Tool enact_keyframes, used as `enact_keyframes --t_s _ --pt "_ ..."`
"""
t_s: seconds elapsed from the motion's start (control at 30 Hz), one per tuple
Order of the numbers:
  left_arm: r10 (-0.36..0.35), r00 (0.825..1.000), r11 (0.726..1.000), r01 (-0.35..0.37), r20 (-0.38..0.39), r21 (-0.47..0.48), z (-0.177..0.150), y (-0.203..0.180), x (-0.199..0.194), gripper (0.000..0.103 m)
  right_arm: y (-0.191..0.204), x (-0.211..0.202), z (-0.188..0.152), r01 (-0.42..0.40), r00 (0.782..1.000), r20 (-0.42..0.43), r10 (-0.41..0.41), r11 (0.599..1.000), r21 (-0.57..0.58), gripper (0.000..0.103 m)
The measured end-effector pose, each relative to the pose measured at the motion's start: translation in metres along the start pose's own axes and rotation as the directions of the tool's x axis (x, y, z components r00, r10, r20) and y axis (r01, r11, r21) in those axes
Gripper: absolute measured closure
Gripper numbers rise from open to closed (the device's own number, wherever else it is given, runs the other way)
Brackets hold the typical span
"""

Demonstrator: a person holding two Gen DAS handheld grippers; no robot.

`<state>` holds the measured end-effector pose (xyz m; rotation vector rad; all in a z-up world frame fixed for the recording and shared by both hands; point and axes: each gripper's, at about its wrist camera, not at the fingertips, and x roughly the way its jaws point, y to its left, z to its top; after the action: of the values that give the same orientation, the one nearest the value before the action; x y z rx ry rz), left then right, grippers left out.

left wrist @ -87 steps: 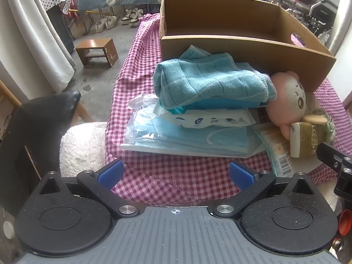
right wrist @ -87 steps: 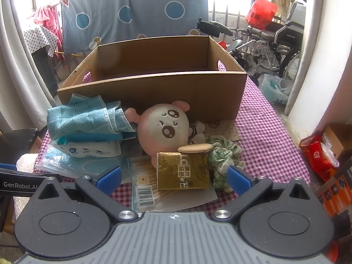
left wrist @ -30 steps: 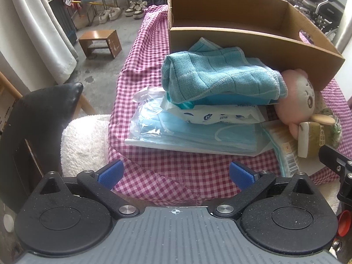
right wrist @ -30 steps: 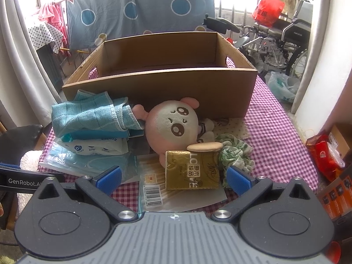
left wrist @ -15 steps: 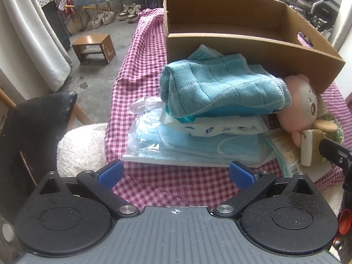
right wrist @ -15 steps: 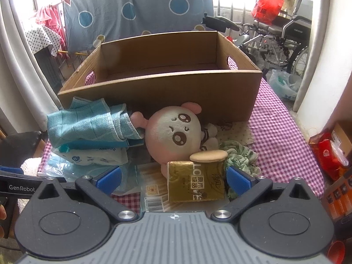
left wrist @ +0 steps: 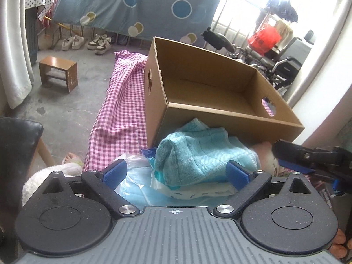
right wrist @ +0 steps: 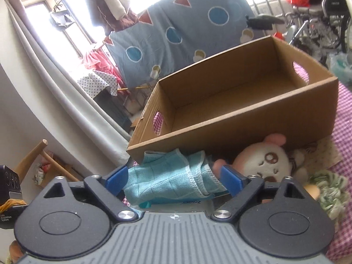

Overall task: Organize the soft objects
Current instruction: 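Grasp the teal towel with the right gripper, then lift the teal towel with the right gripper and carry it into the box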

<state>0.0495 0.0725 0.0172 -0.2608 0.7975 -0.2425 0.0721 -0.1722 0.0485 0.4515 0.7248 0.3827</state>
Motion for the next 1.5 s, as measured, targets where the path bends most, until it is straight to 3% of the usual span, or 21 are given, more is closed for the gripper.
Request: enact_keyframes --t_s 0.1,0.17,0.23,0.5,0.67,0.83,1.1,1.2,1.5 --pt "-0.062 0.998 0.998 0.061 -0.012 -0.035 0.006 0.009 0.007 0.011 0.002 0.013 0.002 0.016 1.0 -0.025 -0.016 1.0 -0.01 0.026" --pt "-0.1 0.995 0.994 0.099 -0.029 -0.055 0.009 0.015 0.013 0.021 0.005 0.018 0.007 0.017 0.999 -0.028 -0.018 1.0 -0.022 0.029" --pt "-0.128 0.99 0.99 0.124 -0.051 -0.072 0.013 0.019 0.02 0.025 0.009 0.027 0.009 0.028 0.999 -0.033 -0.029 0.999 -0.046 0.03" --pt "-0.195 0.974 0.977 0.182 -0.116 -0.108 0.019 0.035 0.041 0.034 0.02 0.074 0.023 0.091 0.985 -0.132 -0.11 0.986 -0.139 0.031" --pt "-0.233 0.962 0.969 0.217 -0.145 -0.118 0.021 0.038 0.05 0.045 0.019 0.097 0.025 0.095 0.967 -0.222 -0.127 0.984 -0.149 0.03" --pt "-0.251 0.957 0.966 0.239 -0.145 -0.096 0.022 0.035 0.051 0.06 0.023 0.101 0.024 0.094 0.96 -0.241 -0.139 0.977 -0.189 0.037" --pt "-0.221 0.97 0.975 0.221 -0.099 -0.011 0.021 0.021 0.04 0.082 0.041 0.095 0.018 0.047 0.97 -0.212 -0.12 0.947 -0.318 0.082" --pt "-0.213 0.974 0.976 0.215 -0.072 0.022 0.022 0.013 0.031 0.085 0.044 0.085 0.017 0.033 0.978 -0.184 -0.099 0.943 -0.332 0.088" --pt "-0.212 0.977 0.965 0.206 0.02 0.163 0.036 -0.028 -0.007 0.087 0.044 0.032 0.022 -0.006 0.998 -0.054 -0.012 0.946 -0.323 0.09"
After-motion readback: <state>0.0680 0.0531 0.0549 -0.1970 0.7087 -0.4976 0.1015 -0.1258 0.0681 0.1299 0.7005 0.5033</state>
